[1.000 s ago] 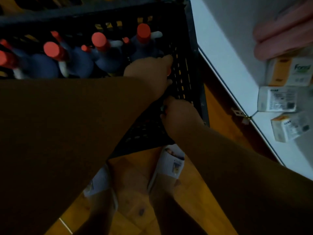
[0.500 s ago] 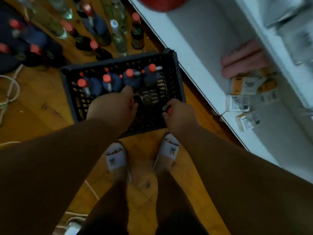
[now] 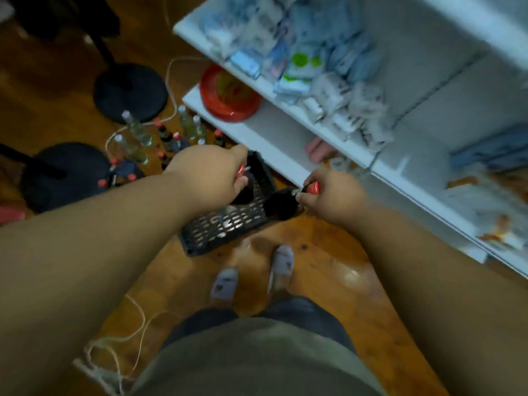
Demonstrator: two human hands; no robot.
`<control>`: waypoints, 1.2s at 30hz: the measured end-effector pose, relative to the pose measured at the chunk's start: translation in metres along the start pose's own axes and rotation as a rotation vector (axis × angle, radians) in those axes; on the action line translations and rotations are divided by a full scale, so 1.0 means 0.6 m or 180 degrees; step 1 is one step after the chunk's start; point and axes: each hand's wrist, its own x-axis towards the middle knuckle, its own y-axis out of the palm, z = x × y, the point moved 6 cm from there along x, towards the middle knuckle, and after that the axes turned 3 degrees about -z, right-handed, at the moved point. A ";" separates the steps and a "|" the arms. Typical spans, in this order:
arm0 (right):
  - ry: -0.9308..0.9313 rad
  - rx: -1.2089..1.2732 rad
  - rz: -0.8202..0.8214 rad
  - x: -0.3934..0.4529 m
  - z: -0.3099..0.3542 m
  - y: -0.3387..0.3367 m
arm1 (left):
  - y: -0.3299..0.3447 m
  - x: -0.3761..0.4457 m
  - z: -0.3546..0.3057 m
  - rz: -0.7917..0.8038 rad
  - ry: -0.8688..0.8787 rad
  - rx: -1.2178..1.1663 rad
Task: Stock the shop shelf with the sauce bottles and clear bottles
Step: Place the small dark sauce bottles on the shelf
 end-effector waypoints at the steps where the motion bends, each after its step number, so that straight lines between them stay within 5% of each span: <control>1: 0.0121 0.0163 -0.0004 -0.028 -0.009 -0.028 | -0.034 0.001 -0.025 -0.0056 0.0210 0.0116; 16: 0.1659 0.0984 -0.1746 -0.506 -0.365 -0.374 | -0.235 0.024 -0.661 -0.0224 0.2027 0.0635; 24: 0.1950 0.0236 -0.2695 -0.748 -0.608 -0.532 | -0.293 0.012 -1.049 -0.0568 0.2289 0.0090; 36: 0.2669 -0.0204 -0.3297 -0.789 -0.950 -0.724 | -0.322 0.166 -1.409 -0.0732 0.2532 -0.0226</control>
